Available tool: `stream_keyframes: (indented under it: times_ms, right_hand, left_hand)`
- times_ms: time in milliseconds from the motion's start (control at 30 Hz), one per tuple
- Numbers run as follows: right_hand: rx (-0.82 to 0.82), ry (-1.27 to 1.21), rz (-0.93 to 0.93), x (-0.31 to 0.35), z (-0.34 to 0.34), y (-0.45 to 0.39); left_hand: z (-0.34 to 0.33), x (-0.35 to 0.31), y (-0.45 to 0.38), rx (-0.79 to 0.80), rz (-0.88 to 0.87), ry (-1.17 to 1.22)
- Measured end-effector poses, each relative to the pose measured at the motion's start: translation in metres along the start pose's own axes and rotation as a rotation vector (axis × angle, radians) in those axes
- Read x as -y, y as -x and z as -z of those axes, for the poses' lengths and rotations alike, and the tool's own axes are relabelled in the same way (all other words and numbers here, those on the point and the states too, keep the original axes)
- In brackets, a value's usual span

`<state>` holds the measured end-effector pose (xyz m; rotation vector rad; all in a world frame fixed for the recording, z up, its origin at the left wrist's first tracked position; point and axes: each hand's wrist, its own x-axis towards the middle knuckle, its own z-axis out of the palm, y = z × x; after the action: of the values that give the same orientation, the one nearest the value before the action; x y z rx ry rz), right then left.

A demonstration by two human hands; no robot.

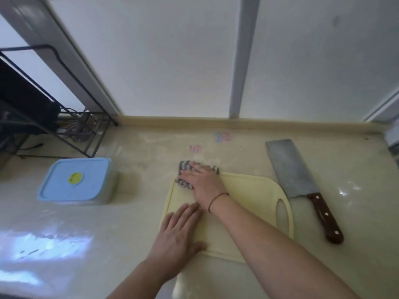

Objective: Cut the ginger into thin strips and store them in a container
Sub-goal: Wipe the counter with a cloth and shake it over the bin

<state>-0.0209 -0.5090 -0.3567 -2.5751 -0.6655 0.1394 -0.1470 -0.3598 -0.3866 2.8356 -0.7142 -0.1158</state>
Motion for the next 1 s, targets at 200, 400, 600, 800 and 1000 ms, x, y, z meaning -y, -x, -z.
stream_keyframes:
  times_ms: [200, 400, 600, 800, 1000]
  right_hand:
    - [-0.227, -0.063, -0.326, -0.072, 0.012, 0.065]
    - [-0.255, -0.085, -0.129, 0.003, -0.023, 0.106]
    - [-0.256, -0.417, -0.208, 0.02, -0.007, 0.142]
    - [-0.325, -0.236, -0.404, -0.04, 0.04, 0.113]
    - [-0.22, -0.194, -0.477, 0.027, -0.028, 0.116]
  left_hand:
    - [0.0, 0.004, 0.004, -0.013, 0.035, 0.046]
    - [-0.006, 0.004, 0.001, -0.148, 0.137, 0.255]
    - [0.017, 0.016, -0.002, 0.071, 0.08, 0.426]
    - [0.075, 0.072, -0.059, 0.141, -0.12, 0.023]
    - [0.083, 0.082, -0.083, 0.329, -0.114, -0.119]
